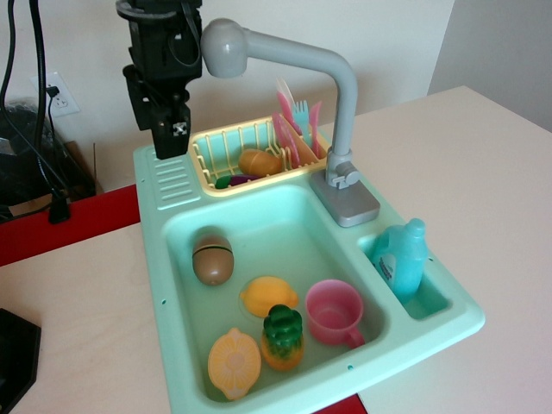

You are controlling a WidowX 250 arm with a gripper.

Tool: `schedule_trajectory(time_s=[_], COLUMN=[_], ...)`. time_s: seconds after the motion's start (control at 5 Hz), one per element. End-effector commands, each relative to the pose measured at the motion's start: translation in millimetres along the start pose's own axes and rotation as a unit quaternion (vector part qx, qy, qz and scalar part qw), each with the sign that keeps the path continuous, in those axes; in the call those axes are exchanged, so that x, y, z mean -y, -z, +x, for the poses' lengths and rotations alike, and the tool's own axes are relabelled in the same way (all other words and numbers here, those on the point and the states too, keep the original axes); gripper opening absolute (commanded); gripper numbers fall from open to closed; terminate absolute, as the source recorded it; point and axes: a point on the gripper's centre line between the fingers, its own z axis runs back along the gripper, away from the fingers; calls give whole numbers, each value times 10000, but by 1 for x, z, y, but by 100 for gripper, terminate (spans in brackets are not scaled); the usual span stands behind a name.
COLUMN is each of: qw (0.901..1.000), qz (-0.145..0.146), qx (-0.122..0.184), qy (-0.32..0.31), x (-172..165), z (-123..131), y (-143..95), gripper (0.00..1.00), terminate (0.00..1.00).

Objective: Turn faucet front to right

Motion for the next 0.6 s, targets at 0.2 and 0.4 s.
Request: schedule_trajectory(time_s=[0.2, 0.4], qw=[9998, 9998], qz=[39, 67], qx=[144, 104], qy=[-154, 166], x=[-8, 13], z=[28, 33], y=[-8, -9], gripper=[100, 100], terminate=[0, 0])
